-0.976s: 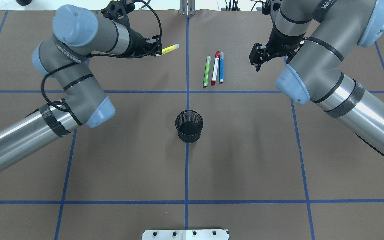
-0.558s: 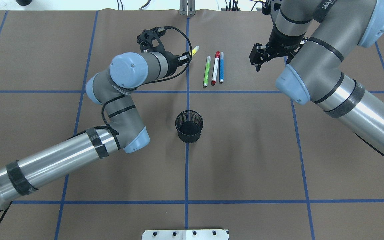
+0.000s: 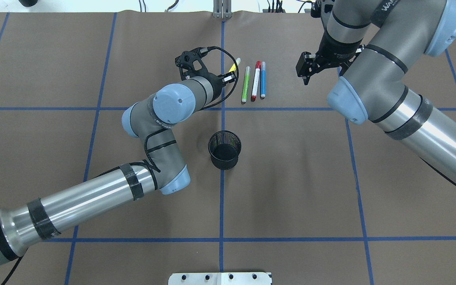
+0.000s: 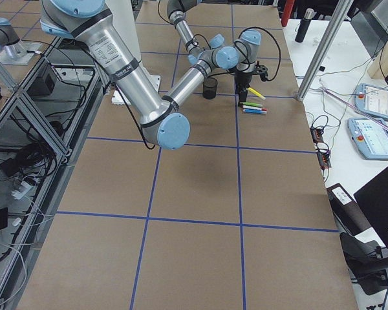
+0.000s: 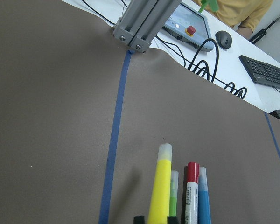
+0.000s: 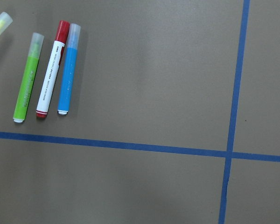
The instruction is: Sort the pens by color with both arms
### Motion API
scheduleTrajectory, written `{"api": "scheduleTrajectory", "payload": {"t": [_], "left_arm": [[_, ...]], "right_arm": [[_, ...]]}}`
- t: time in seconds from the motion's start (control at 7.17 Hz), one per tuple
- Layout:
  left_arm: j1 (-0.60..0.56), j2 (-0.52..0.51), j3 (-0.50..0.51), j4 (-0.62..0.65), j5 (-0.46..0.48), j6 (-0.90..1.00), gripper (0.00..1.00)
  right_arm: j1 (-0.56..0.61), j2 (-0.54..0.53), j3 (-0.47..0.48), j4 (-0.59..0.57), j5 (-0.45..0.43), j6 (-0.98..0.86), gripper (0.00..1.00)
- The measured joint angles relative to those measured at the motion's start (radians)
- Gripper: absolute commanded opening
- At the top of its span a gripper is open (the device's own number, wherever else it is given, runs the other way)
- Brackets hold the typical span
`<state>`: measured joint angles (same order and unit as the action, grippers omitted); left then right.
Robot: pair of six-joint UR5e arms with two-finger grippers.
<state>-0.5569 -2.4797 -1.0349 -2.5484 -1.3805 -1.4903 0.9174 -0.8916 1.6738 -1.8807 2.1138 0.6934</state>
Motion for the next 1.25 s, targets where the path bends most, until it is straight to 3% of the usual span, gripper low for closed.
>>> {"api": "scheduleTrajectory", "payload": {"t": [0.14,0.7,0.84,0.98,1.25], "left_arm": [[0.001,0.001,0.0,0.001,0.0,0.002,0.98],[-0.005,0.004,-0.006,0.012,-0.019,0.032,0.99],[-0.025,0.005,-0.03,0.06,-0.073,0.069,0.99],[-0.059,0.013,-0.087,0.167,-0.164,0.113,0.99],[-0.153,0.096,-0.317,0.471,-0.357,0.286,1.0]], "right_arm": [[0.0,-0.001,0.0,0.0,0.0,0.0,1.0],[0.0,0.002,0.0,0.0,0.001,-0.001,1.0],[0.005,0.002,-0.001,0.006,0.002,-0.006,1.0],[0.017,-0.008,0.0,0.027,0.004,-0.012,1.0],[0.064,-0.077,0.028,0.092,0.013,-0.036,1.0]]}}
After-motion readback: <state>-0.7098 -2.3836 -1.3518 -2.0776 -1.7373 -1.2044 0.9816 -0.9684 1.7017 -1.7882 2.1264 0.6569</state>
